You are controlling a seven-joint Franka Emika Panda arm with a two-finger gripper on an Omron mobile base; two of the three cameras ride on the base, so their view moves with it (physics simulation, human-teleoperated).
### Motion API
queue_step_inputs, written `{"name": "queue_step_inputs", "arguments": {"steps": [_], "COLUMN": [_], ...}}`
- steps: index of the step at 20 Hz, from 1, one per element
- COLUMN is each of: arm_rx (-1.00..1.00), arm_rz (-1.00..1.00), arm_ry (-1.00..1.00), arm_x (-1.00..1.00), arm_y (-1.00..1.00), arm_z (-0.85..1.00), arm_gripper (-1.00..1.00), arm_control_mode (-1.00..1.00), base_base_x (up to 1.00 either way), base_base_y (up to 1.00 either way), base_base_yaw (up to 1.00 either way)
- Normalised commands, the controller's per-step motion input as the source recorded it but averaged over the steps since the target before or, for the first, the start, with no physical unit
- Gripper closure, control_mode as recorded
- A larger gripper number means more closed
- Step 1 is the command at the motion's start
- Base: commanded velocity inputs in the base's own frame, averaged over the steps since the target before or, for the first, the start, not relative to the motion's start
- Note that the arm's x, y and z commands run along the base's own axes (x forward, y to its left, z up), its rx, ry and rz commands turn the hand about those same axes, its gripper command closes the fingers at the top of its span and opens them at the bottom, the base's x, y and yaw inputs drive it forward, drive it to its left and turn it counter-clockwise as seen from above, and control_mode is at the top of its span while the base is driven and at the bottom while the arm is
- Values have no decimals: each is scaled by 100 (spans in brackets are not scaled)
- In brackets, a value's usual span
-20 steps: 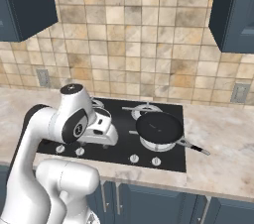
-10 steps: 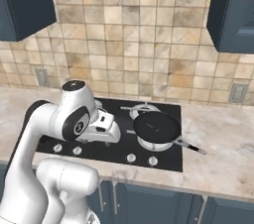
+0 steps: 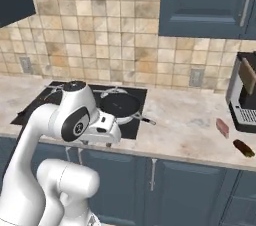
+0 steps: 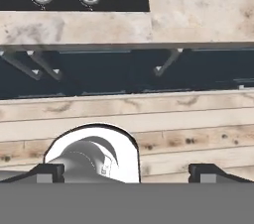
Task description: Place both pans onto different burners. Then place the sweet potato and the steak on different pans.
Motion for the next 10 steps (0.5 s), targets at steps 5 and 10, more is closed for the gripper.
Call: {"name": "queue_step_inputs", "arguments": {"steps": [5, 10], "arm_rx": [0, 0], "arm_rz": [0, 0], "arm_ry": [0, 0], "arm_x": [0, 0], "arm_y": [0, 0], "arm_z": [0, 0], "arm_gripper": [-100, -100], "arm_control_mode": [100, 100], "base_base_x": [-42, -44], "base_base_y": [-92, -99], "base_base_yaw": [5, 7]}}
